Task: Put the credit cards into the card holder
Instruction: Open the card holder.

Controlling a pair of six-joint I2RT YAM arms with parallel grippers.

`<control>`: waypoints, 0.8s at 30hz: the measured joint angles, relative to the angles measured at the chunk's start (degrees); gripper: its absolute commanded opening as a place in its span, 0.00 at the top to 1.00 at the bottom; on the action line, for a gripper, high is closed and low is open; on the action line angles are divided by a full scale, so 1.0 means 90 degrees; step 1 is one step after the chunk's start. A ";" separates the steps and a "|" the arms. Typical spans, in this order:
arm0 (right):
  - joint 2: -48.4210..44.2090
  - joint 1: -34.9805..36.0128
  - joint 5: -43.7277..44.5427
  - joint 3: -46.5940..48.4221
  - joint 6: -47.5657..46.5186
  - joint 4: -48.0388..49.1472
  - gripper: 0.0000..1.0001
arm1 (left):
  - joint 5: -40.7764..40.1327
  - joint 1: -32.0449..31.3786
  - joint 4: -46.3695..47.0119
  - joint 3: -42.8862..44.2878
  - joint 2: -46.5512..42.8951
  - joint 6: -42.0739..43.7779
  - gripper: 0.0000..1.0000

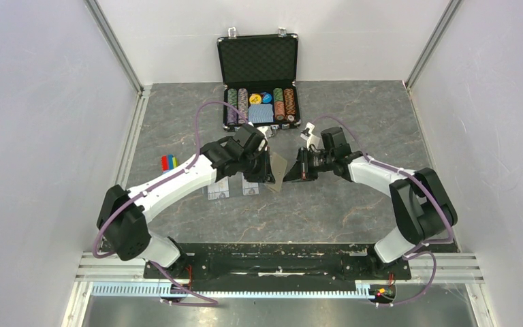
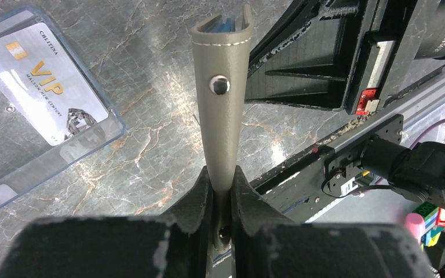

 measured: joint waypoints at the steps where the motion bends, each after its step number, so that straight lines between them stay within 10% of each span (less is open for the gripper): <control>1: 0.0012 0.0002 -0.0044 -0.0002 0.0029 0.0046 1.00 | 0.0000 0.0000 0.0000 -0.0002 -0.0010 0.0000 0.95; 9: -0.0083 0.0000 -0.0330 0.0163 -0.0114 0.0075 1.00 | -0.0442 0.0002 -0.0138 0.0027 -0.0206 0.0041 0.16; 24: -0.0622 0.0000 -0.1671 0.1923 -0.1579 -0.0695 1.00 | -0.1222 0.1576 -0.0529 0.0238 -0.1685 0.1537 0.13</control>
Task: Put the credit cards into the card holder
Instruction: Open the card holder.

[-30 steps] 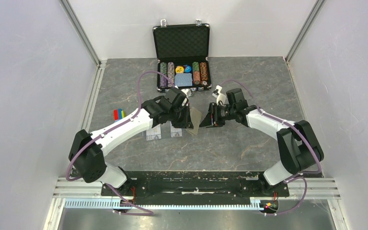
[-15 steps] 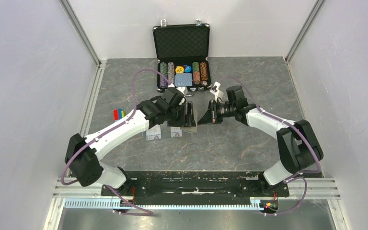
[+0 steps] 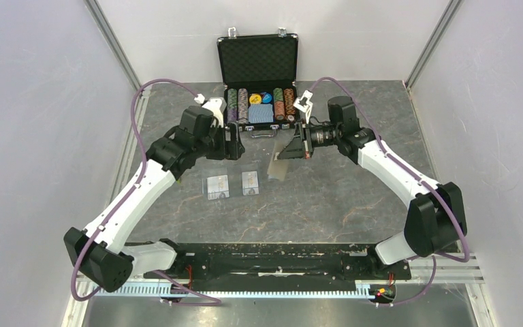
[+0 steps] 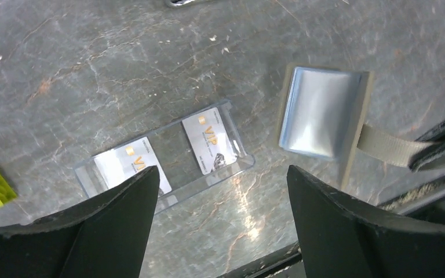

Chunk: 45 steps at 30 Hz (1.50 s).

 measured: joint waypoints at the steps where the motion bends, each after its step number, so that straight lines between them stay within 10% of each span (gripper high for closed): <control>1: 0.0002 0.0000 -0.0114 0.0012 -0.0087 -0.0087 1.00 | 0.0221 0.0092 -0.0029 0.0022 0.0000 0.0240 0.13; 19: 0.0002 0.0000 -0.1678 0.0180 -0.0517 -0.0561 1.00 | 0.3611 0.0228 0.0221 0.0177 0.0699 0.3043 0.00; 45: 0.0002 0.0019 -0.1987 0.0243 -0.0503 -0.0561 1.00 | 0.3623 -0.1132 0.3062 -0.1010 0.0729 0.3332 0.00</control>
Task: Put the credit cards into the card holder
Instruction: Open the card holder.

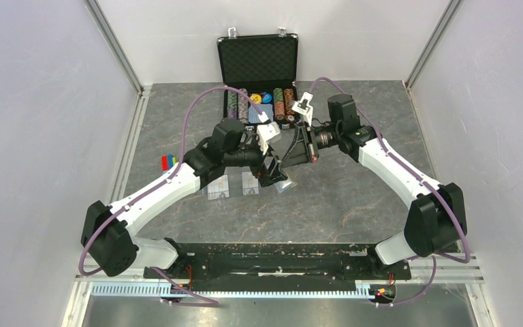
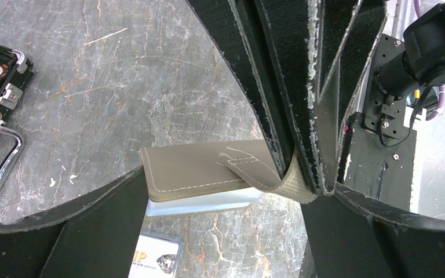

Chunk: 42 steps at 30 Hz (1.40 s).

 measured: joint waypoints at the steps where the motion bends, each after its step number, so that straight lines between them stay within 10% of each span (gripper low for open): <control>1: 0.0000 -0.0007 0.0000 0.0000 0.0000 0.0000 1.00 | -0.0005 -0.0015 0.0015 0.0000 0.0017 0.0000 0.00; 23: 0.0032 -0.0024 0.0136 -0.0257 -0.0066 0.0146 1.00 | -0.2463 -0.0843 0.0044 -0.0049 0.0100 0.0695 0.01; 28: 0.0085 -0.0010 0.0136 -0.0277 -0.0061 0.0170 1.00 | -0.2509 -0.0894 0.0039 -0.0095 0.0078 0.0843 0.25; 33: 0.0155 -0.0007 0.0304 -0.0282 -0.0053 0.0306 1.00 | -0.2242 -0.0957 -0.0182 -0.0131 0.0075 0.1003 0.73; 42: 0.0270 -0.0005 0.0316 -0.0282 0.0063 0.0274 1.00 | -0.2178 -0.0913 -0.0299 -0.0593 -0.0338 0.1035 0.98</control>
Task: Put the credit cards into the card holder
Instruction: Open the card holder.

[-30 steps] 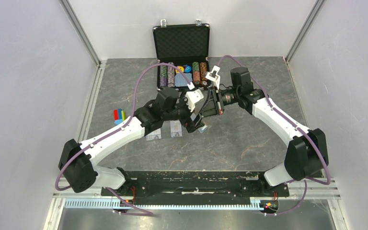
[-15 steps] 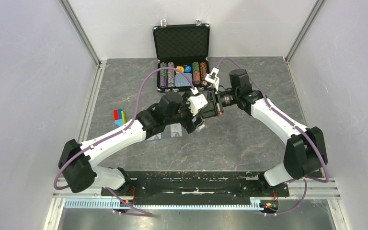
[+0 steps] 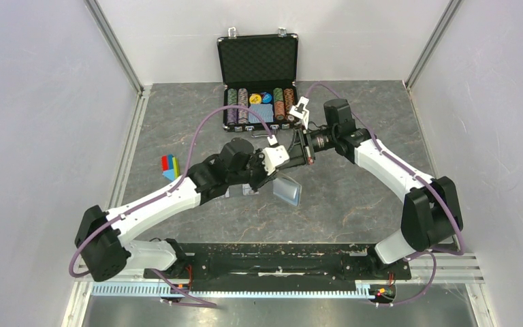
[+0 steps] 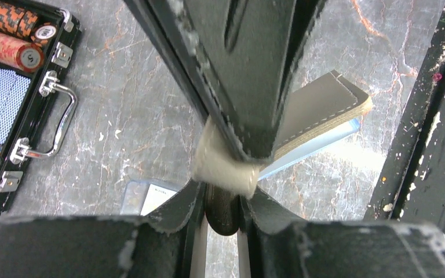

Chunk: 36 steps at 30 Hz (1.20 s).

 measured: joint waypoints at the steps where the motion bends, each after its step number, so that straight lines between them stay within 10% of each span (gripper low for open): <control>1: 0.0000 -0.0005 0.0000 0.0000 0.0015 -0.0015 1.00 | -0.0007 0.0007 0.0002 -0.0053 -0.0070 -0.0002 0.98; 11: 0.0044 -0.0313 0.0219 -0.0017 0.0112 -0.0087 0.35 | -0.0029 0.0051 -0.0046 -0.0209 -0.0478 -0.0279 0.98; 19: -0.0542 -0.0809 0.0687 -0.0556 -0.0136 -0.0168 0.15 | -0.0068 0.0151 -0.1027 0.0585 -0.0146 -0.0736 0.98; 30: -0.1061 -0.0568 0.0792 -0.0804 -0.0542 -0.0194 0.14 | 0.0168 0.0347 -0.1756 0.1195 0.0425 -0.1171 0.98; 36: -0.0911 -0.0104 0.1256 -0.0801 -0.0692 -0.0197 0.66 | 0.0328 0.0369 -0.1817 0.1360 0.0476 -0.1273 0.90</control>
